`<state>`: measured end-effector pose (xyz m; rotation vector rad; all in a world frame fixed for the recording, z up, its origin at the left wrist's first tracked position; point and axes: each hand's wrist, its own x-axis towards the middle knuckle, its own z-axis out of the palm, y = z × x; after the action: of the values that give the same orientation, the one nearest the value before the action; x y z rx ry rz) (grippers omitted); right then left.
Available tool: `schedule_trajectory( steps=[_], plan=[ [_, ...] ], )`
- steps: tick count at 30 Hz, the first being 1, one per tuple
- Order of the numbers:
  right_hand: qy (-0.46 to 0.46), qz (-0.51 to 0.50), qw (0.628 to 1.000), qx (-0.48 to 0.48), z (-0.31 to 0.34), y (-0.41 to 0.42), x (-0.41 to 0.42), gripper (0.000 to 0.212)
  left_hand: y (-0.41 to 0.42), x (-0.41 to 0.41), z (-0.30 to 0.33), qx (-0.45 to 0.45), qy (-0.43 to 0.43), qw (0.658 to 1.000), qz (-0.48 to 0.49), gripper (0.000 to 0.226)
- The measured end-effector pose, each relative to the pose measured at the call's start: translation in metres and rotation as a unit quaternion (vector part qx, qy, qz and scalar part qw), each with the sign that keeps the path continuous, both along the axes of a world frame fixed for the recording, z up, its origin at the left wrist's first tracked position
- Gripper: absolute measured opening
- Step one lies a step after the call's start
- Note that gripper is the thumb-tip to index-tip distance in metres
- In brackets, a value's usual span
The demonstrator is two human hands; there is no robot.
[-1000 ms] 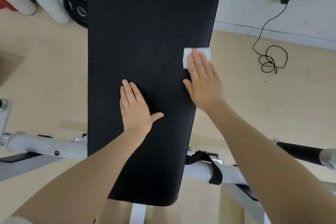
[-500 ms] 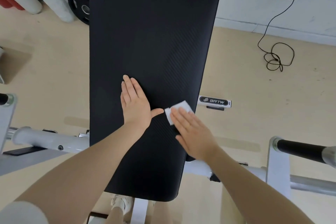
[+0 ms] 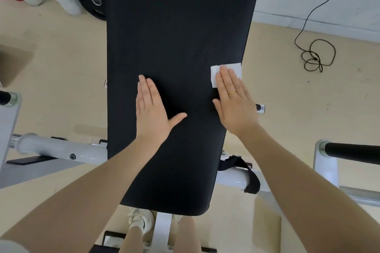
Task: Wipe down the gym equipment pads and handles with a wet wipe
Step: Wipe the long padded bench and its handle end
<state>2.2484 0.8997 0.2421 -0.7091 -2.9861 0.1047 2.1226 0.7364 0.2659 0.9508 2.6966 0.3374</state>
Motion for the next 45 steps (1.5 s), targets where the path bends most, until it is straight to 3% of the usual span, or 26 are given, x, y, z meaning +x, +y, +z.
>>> schedule_trajectory(
  steps=[3,10,14,21,26,33,37,39,42,45],
  plan=[
    [-0.016,0.007,1.0,-0.014,0.0,-0.016,-0.007,0.059,-0.018,-0.004,-0.001,-0.026,-0.006,1.0,-0.009,0.118],
    [-0.124,0.197,0.972,-0.001,-0.037,-0.112,0.014,0.062,-0.054,-0.024,-0.005,-0.126,0.029,0.989,-0.067,0.12],
    [-0.121,0.211,0.97,-0.002,-0.04,-0.122,0.015,0.064,-0.063,-0.031,-0.013,-0.138,0.011,0.99,-0.016,0.129],
    [-0.03,0.064,0.997,0.012,-0.003,-0.068,-0.059,0.062,-0.074,-0.044,-0.015,-0.119,-0.035,0.992,-0.031,0.12],
    [-0.075,0.012,0.997,-0.004,0.014,-0.065,-0.082,0.065,-0.092,-0.059,-0.009,-0.073,-0.079,0.992,-0.07,0.09],
    [-0.163,0.214,0.963,0.02,-0.031,-0.158,-0.05,0.066,-0.104,-0.076,-0.004,0.013,-0.176,0.982,-0.059,0.076],
    [-0.165,0.238,0.957,-0.002,-0.037,-0.177,-0.052,0.065,-0.114,-0.085,-0.001,0.078,-0.23,0.97,-0.007,0.074],
    [-0.158,0.226,0.961,0.012,-0.03,-0.168,-0.068,0.064,-0.12,-0.087,-0.001,0.099,-0.303,0.946,0.057,0.074],
    [-0.13,0.167,0.977,0.032,-0.012,-0.142,-0.103,0.064,-0.13,-0.092,-0.007,0.165,-0.479,0.849,0.151,0.071],
    [-0.105,0.141,0.984,0.031,0.003,-0.125,-0.138,0.064,-0.134,-0.102,-0.013,0.191,-0.516,0.814,0.188,0.062]
  ],
)
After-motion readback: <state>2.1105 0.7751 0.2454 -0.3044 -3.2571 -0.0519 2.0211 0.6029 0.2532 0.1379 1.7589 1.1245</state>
